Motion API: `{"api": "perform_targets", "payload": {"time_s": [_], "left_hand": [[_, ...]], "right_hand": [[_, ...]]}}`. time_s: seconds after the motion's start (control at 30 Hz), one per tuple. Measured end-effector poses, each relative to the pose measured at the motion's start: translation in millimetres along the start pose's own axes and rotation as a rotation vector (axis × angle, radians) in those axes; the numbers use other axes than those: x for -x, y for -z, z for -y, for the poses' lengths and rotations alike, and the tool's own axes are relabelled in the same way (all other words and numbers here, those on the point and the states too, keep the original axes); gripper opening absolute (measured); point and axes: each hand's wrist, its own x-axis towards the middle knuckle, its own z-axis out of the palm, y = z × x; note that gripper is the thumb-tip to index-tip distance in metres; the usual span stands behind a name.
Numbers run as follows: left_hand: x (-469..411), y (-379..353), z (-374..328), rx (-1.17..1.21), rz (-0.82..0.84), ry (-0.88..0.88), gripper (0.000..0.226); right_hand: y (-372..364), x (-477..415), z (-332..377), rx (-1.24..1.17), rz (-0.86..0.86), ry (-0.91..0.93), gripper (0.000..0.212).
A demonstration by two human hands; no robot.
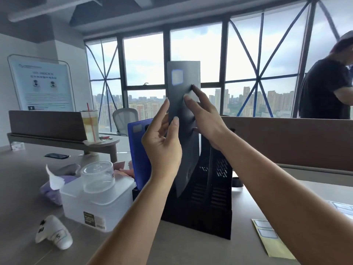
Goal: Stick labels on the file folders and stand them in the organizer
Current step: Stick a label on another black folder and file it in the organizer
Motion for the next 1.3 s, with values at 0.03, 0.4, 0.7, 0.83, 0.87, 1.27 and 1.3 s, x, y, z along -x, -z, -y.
{"api": "perform_targets", "payload": {"time_s": [0.03, 0.4, 0.7, 0.83, 0.87, 1.27, 1.3], "left_hand": [[2, -2, 6, -0.003, 0.008, 0.013, 0.049], [32, -13, 88, -0.071, -0.019, 0.084, 0.054], [65, 15, 134, -0.21, -0.026, 0.193, 0.054], [68, 35, 137, -0.27, -0.003, 0.174, 0.053], [65, 40, 137, -0.3, 0.007, 0.171, 0.053], [121, 33, 62, -0.441, 0.278, 0.401, 0.012], [133, 21, 55, -0.426, 0.368, 0.445, 0.008]], "right_hand": [[3, -2, -6, 0.009, 0.0, -0.009, 0.053], [20, -22, -91, -0.014, -0.006, -0.127, 0.056], [5, -18, -163, 0.013, 0.04, -0.266, 0.076], [-6, -14, -175, 0.07, 0.073, -0.27, 0.079], [-9, -13, -176, 0.098, 0.083, -0.269, 0.078], [68, 63, -127, 0.522, 0.096, -0.167, 0.015], [87, 77, -120, 0.561, 0.08, -0.177, 0.015]]}}
